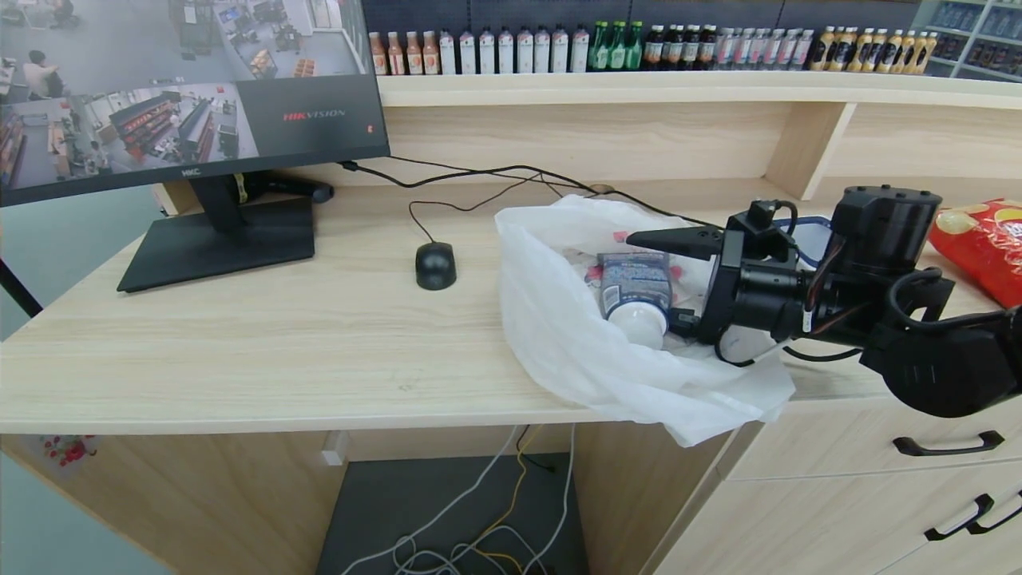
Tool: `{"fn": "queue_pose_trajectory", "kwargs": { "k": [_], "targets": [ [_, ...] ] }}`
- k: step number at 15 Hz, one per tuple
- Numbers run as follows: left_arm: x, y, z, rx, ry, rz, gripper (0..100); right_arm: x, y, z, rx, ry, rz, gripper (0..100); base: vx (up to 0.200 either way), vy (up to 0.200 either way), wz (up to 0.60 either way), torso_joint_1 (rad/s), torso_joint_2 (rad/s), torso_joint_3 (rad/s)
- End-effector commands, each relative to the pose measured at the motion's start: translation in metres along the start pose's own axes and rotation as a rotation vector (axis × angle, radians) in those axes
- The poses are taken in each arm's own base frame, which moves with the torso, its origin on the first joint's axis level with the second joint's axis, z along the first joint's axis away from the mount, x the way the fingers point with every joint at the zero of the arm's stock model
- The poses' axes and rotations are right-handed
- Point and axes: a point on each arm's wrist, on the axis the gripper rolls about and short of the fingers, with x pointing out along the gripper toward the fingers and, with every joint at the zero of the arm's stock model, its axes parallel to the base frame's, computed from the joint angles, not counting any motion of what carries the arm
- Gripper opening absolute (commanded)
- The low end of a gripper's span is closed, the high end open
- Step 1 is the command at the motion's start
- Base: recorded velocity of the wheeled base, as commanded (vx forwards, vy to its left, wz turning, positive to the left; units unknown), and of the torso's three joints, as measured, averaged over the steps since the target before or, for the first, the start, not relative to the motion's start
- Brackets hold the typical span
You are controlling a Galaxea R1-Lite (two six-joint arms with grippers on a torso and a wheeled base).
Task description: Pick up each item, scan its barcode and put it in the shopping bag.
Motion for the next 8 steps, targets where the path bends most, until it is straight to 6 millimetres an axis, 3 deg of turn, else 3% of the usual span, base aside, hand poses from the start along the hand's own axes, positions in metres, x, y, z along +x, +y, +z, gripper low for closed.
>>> {"fn": "queue_pose_trajectory", "kwargs": {
  "k": [1,8],
  "targets": [
    [0.0,0.0,0.0,0.0,0.0,0.0,100,-0.002,0.004,-0.001,-0.006,-0.002,0.005,100,0.0,0.0,0.0,0.0,0.0,0.0],
    [0.0,0.0,0.0,0.0,0.0,0.001,100,-0.025,0.03,-0.006,-0.055,-0.044,0.035,100,0.0,0.0,0.0,0.0,0.0,0.0]
  ]
}}
